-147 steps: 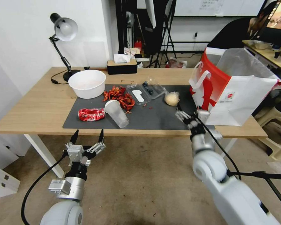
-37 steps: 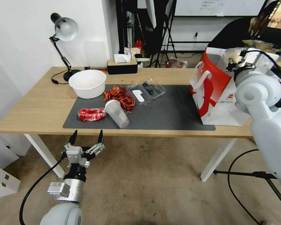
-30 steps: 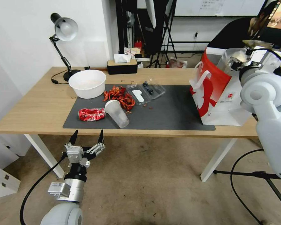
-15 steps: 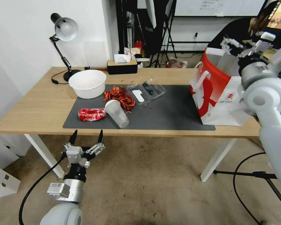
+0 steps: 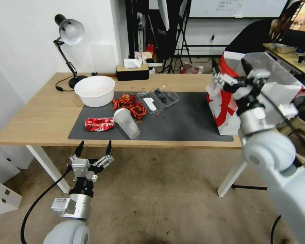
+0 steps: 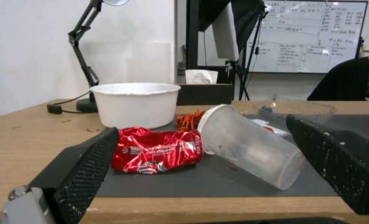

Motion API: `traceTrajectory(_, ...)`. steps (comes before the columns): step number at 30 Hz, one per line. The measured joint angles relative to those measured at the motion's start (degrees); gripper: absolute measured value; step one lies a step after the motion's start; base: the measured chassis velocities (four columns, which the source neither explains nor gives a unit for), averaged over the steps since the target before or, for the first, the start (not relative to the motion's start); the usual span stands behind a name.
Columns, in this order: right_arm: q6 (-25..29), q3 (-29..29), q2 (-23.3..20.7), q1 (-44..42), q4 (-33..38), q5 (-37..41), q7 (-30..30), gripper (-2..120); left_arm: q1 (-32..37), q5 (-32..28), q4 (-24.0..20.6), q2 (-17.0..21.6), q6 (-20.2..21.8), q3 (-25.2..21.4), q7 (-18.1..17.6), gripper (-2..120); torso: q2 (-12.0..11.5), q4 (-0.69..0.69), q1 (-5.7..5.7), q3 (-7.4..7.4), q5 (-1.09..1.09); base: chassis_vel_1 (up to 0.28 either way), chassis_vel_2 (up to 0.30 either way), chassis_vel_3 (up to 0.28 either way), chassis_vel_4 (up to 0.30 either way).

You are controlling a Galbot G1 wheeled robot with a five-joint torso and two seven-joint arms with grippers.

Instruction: Pick up the trash from the table and place it into the takeout bag.

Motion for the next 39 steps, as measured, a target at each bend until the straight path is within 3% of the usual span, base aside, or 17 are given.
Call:
traceTrajectory(3,4.0,0.7,2.2,-9.1,2.1,-8.4,-0.1,100,0.0,0.0,0.3,0.0,0.0,0.0,0.0,100,0.0,-0.01,0.00,0.00,0.00,0.000,0.000,0.000,0.000)
traceTrajectory(8,7.9,1.1,4.9,-18.7,3.1,-15.7,1.3,100,-0.2,-0.1,0.6,0.0,-0.1,0.0,0.0,100,0.0,-0.03,-0.01,0.00,0.00,0.000,0.000,0.000,0.000)
traceTrajectory(16,12.3,2.1,8.6,-28.9,0.2,-20.8,5.4,100,-0.3,-0.1,0.6,0.2,-0.1,0.0,-0.1,100,0.0,-0.02,-0.01,0.00,0.01,0.000,0.000,0.000,0.000)
traceTrajectory(27,16.4,0.1,12.0,-32.2,-7.6,-21.3,6.5,100,-0.5,-0.1,0.9,0.3,-0.2,0.2,-0.1,100,0.0,-0.02,0.01,0.00,0.01,0.000,0.000,0.000,0.000)
traceTrajectory(39,16.5,-0.7,12.4,-31.4,-8.6,-21.5,6.5,100,-1.4,-0.1,2.0,2.3,-0.2,0.8,-0.1,100,0.0,-0.02,0.01,0.01,0.00,0.000,0.000,0.000,0.000)
